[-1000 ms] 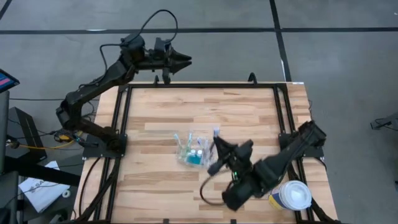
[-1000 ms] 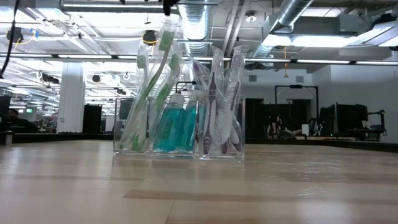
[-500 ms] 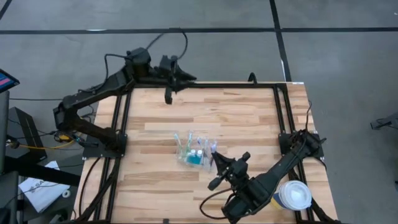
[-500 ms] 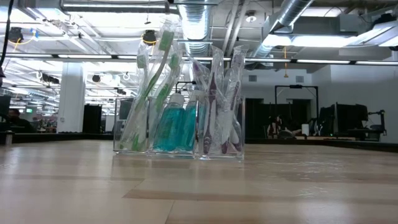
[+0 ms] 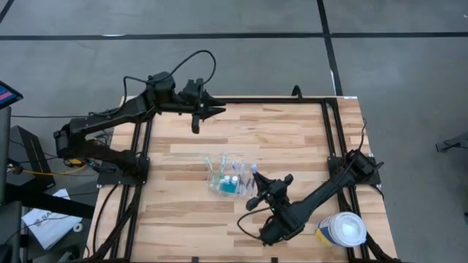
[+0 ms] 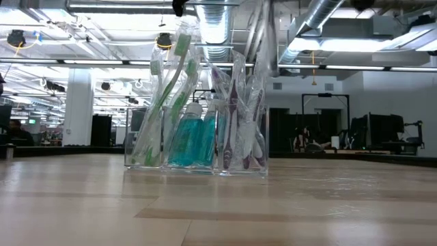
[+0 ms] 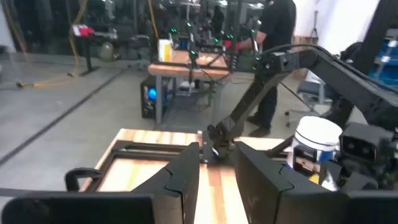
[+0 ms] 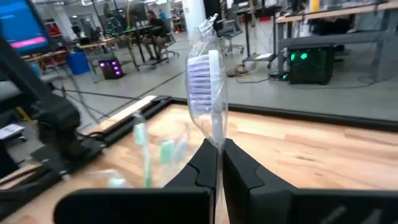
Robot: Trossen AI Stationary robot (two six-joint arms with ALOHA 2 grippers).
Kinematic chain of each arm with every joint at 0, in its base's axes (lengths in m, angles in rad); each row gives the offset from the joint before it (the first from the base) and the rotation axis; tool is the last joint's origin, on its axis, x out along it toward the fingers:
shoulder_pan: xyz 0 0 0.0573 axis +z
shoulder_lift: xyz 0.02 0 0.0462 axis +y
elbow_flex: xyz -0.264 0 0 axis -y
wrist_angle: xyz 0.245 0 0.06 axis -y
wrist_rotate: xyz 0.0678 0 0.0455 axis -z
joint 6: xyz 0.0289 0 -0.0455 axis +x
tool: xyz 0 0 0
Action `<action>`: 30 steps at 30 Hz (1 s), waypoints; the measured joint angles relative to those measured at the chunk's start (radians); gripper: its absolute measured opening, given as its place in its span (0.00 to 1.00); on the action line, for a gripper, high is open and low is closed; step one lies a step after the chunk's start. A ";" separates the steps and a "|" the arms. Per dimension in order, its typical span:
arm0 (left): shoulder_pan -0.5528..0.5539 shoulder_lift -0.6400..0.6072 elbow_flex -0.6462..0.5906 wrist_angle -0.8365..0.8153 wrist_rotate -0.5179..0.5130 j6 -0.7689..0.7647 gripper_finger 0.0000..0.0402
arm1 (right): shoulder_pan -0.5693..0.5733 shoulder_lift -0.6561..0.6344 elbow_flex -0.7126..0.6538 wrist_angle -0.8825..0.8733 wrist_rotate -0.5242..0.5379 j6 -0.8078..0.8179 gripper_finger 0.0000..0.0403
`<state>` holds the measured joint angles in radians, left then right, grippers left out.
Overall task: Pick & Place toothbrushing station
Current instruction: Put the purple toothbrush into the transparent organizer
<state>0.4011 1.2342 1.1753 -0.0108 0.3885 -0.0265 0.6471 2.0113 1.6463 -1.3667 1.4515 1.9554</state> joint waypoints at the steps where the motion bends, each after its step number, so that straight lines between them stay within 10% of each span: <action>1: 0.000 -0.009 -0.018 0.019 -0.013 0.000 0.23 | -0.005 0.000 -0.014 0.008 0.006 0.000 0.00; 30: -0.078 -0.063 -0.244 0.224 -0.105 -0.013 0.23 | -0.034 -0.002 -0.148 0.097 0.120 0.028 0.00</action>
<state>0.3233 1.1709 0.9314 0.2131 0.2840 -0.0399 0.6128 2.0094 1.4982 -1.2702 1.5715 1.9831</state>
